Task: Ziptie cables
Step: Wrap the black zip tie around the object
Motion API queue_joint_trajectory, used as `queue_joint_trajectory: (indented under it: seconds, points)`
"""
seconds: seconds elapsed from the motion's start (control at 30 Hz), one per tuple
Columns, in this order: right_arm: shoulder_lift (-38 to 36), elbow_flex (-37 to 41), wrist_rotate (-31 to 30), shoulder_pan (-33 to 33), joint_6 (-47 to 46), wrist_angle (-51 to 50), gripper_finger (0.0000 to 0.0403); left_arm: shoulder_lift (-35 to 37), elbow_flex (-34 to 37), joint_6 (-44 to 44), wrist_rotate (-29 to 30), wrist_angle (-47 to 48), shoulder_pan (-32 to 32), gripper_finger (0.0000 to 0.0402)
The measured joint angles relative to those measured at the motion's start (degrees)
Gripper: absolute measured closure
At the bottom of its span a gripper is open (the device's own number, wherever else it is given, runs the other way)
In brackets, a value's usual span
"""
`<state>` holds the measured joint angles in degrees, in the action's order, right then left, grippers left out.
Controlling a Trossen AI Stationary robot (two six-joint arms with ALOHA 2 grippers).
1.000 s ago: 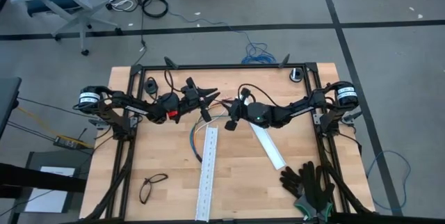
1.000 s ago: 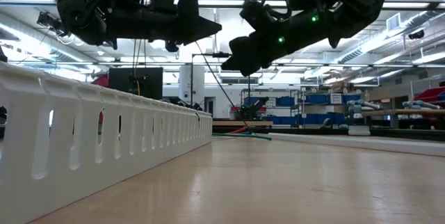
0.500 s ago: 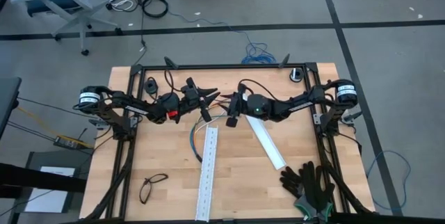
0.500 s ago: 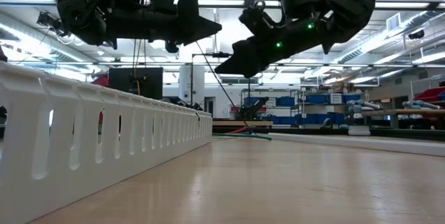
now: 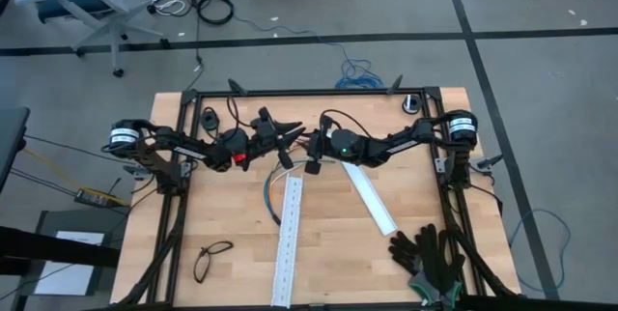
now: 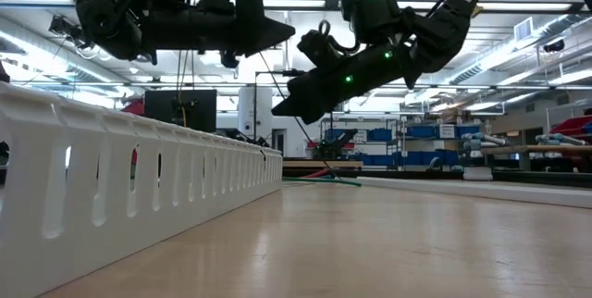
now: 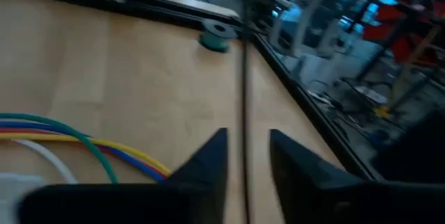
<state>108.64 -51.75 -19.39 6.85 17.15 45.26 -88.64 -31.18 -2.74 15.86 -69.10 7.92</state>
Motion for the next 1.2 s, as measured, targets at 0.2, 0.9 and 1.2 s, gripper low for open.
queue_joint_trajectory:
  seconds: [0.2, 0.9, 1.2]
  points:
    - [-0.9, 0.1, -5.7, -0.4, -2.3, 0.6, 0.0400, 0.0, 0.1, -0.3, 0.0, 1.3, 0.0, 0.0346]
    - [-1.0, 0.9, -8.7, -2.9, -6.7, 8.9, 0.0403, 0.0, 10.9, 4.7, 0.1, -13.6, 0.0, 0.0346]
    - [-1.0, 0.7, -12.6, -3.8, -5.7, 7.2, 0.0403, 0.0, 8.9, 1.9, 1.0, -13.8, -0.1, 0.0346]
